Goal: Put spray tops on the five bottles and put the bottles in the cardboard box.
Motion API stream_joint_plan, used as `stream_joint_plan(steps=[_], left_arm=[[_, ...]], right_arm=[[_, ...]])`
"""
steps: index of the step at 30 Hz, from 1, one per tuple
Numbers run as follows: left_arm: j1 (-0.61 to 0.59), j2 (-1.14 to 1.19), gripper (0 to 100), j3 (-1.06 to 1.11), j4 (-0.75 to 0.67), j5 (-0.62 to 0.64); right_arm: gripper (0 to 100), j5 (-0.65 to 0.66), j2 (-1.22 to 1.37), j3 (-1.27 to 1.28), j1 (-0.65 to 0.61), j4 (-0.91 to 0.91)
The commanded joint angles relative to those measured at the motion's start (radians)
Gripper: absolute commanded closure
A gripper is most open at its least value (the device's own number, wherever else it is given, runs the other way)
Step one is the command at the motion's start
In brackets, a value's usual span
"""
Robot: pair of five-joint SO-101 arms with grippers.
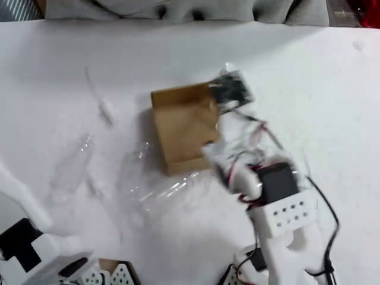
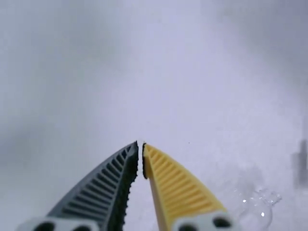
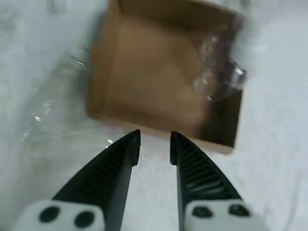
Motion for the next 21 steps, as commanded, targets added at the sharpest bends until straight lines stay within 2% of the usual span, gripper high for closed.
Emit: stream_joint_plan(steps=[1, 6, 15, 18, 21], left_arm=[[-0.050, -0.056, 98, -0.012, -0.034, -0.011], [-0.097, -0.056, 98, 0.002, -0.075, -0.011], [-0.119, -0.061, 98, 0.187, -0.333, -0.011], [-0.119, -0.062, 98, 0.241, -0.396, -0.011], [-0.119, -0.062, 98, 0.276, -0.446, -0.011]], right_arm=[[93.5, -0.044, 0.036, -0.038, -0.150, -0.133], [93.3, -0.046, 0.236, -0.044, -0.226, -0.361], [93.1, -0.035, 0.605, -0.048, -0.286, -0.914], [93.1, -0.035, 0.731, -0.089, -0.295, -1.006], [93.1, -0.038, 0.874, -0.192, -0.295, -1.023]])
